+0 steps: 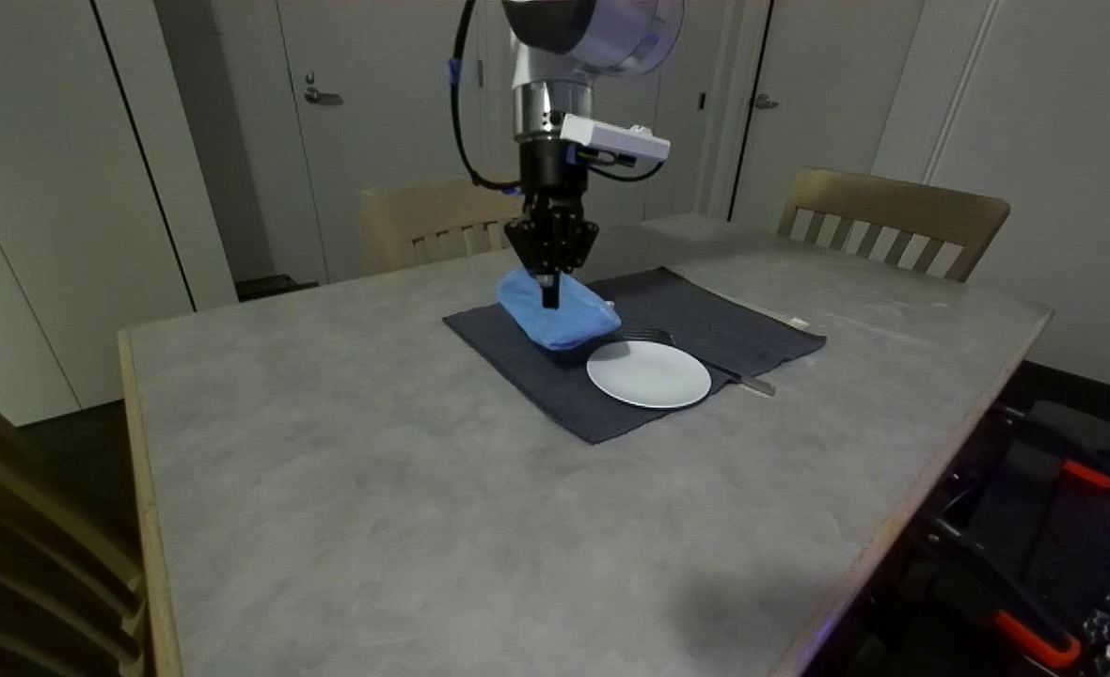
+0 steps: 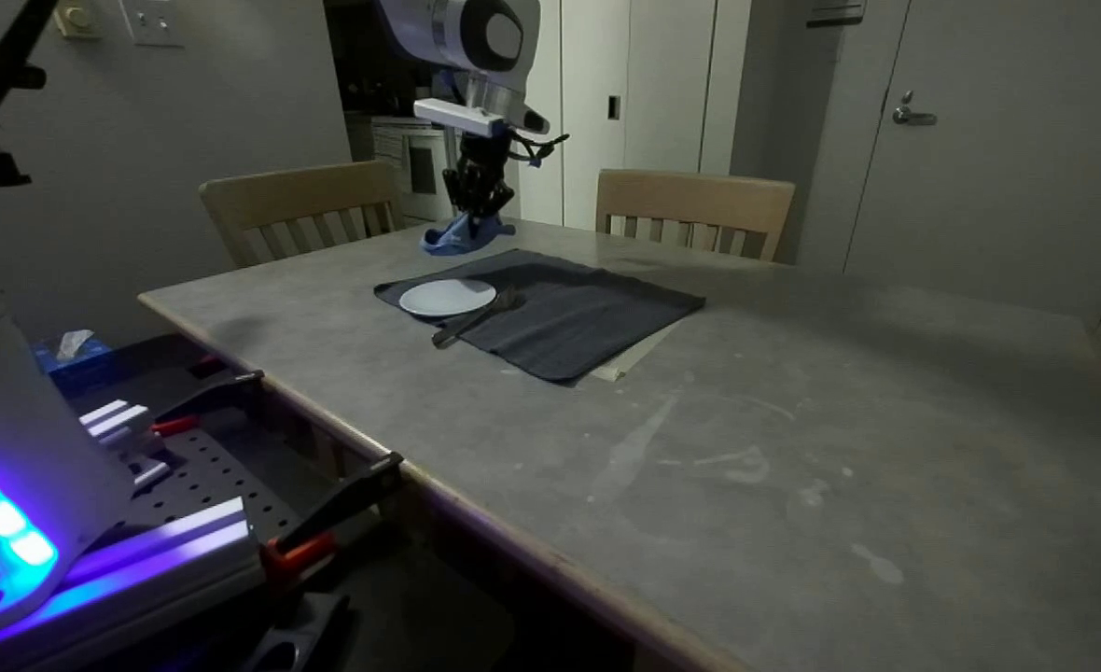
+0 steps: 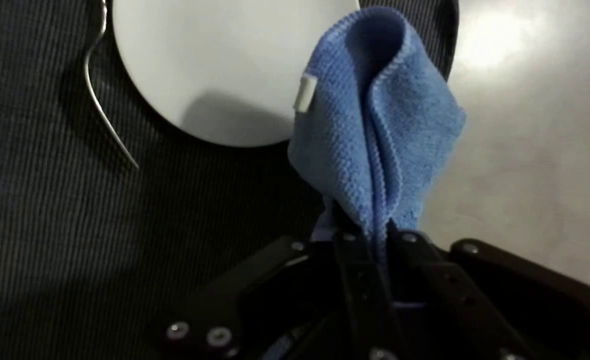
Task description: Wipe the plate with the blue cloth and then put the fork on the plate
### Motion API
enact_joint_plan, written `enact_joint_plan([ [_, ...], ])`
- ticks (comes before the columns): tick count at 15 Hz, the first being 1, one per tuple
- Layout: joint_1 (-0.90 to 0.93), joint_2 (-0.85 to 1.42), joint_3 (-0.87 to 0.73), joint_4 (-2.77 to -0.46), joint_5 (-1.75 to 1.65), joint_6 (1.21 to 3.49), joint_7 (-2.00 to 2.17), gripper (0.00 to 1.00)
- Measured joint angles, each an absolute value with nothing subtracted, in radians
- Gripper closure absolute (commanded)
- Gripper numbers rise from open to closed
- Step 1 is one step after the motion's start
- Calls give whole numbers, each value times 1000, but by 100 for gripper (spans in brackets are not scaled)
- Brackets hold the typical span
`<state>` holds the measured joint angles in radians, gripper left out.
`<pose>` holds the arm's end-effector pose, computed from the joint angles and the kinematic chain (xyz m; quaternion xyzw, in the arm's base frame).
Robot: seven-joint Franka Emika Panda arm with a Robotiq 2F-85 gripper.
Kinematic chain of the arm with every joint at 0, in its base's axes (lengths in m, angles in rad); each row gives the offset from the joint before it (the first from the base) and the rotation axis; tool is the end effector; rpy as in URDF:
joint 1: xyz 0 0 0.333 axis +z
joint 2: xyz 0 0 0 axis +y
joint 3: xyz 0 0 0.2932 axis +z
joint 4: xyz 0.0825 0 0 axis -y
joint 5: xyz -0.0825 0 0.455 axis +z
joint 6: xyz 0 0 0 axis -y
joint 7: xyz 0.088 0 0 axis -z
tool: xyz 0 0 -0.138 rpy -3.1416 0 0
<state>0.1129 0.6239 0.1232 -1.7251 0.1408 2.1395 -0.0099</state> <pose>0.6581 0.1685 0.1130 -0.9879 -0.0703 0.1127 0.0796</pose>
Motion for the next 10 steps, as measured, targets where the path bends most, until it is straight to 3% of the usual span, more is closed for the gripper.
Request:
enact_joint_plan([
  [10,148,690,105,-1607,88,2225,20,98],
])
